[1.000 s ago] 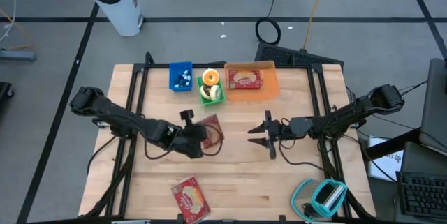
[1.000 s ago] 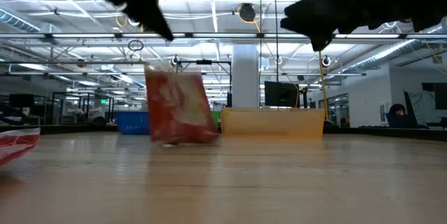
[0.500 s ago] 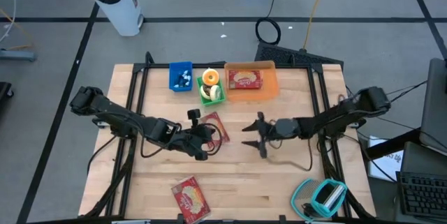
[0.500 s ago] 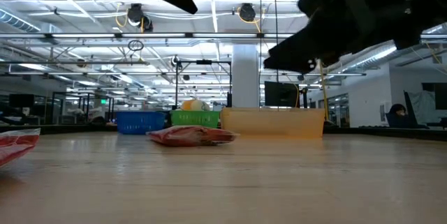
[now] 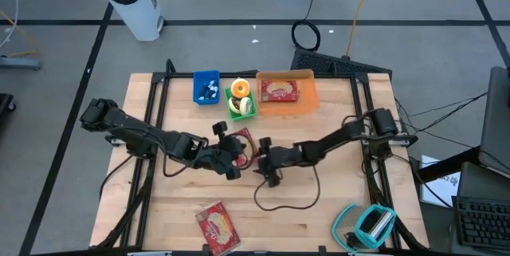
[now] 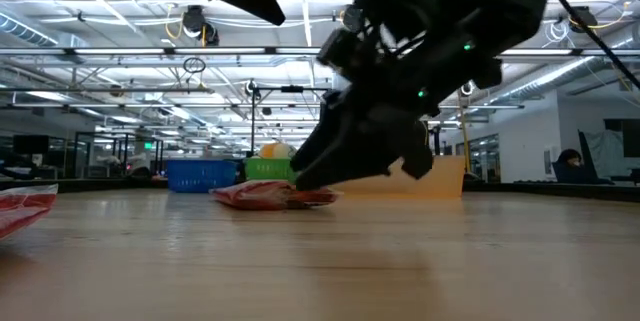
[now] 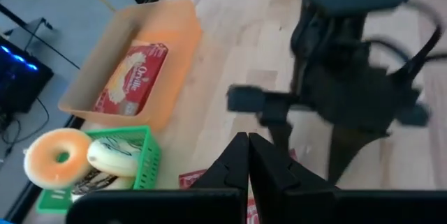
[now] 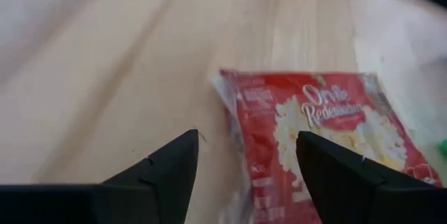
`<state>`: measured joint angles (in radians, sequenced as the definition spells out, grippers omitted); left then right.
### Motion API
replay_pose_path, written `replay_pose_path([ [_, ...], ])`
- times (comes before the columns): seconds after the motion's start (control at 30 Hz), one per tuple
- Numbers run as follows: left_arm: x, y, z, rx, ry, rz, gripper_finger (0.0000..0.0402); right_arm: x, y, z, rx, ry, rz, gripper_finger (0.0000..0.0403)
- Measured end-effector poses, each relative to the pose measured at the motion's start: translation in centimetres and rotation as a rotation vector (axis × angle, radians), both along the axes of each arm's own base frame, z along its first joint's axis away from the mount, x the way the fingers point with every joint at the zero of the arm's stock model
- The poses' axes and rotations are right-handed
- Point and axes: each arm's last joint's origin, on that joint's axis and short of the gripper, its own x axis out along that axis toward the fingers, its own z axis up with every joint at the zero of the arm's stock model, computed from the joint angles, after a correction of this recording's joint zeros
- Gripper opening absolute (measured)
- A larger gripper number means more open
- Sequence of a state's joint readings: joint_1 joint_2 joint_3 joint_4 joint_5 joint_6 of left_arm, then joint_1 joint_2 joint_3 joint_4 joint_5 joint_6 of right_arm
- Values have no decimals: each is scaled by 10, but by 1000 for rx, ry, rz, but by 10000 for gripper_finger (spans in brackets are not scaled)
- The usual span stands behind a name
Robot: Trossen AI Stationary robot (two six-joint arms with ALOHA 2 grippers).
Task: Pick & Place Food Item
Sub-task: Put the top red popcorn bag into the orange bin
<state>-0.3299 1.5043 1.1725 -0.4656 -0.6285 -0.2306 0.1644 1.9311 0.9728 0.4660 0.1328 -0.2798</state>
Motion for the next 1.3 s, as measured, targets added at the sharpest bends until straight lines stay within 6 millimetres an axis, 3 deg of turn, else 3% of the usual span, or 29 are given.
replay_pose_path([
  [0.2, 1, 0, 1, -58, -42, 42, 18, 19, -20, -17, -32, 114, -30, 210],
  [0.3, 2, 0, 2, -64, -51, 41, 19, 19, -25, -25, -25, 166, -57, 186],
  [0.43, 3, 0, 3, -60, -62, 34, 19, 15, -24, -25, -17, 201, -66, 126],
  [0.6, 6, -1, 6, -80, -113, 35, 19, 12, -17, -15, -63, 188, -21, 21],
  [0.7, 8, -2, 9, -93, -151, 35, 19, 9, -13, -5, -91, 178, 2, 10],
  [0.8, 11, -3, 13, -109, -196, 33, 19, 4, -7, 13, -100, 158, 22, 3],
  [1.03, 16, -5, 21, -145, -299, 31, 19, -16, 3, 79, -153, 31, 29, 1],
  [1.17, 18, -5, 26, -166, -355, 30, 19, -35, -3, 111, -146, -42, 11, 0],
  [1.3, 19, -6, 29, -178, -391, 29, 19, -61, -18, 129, -168, -97, -60, 0],
])
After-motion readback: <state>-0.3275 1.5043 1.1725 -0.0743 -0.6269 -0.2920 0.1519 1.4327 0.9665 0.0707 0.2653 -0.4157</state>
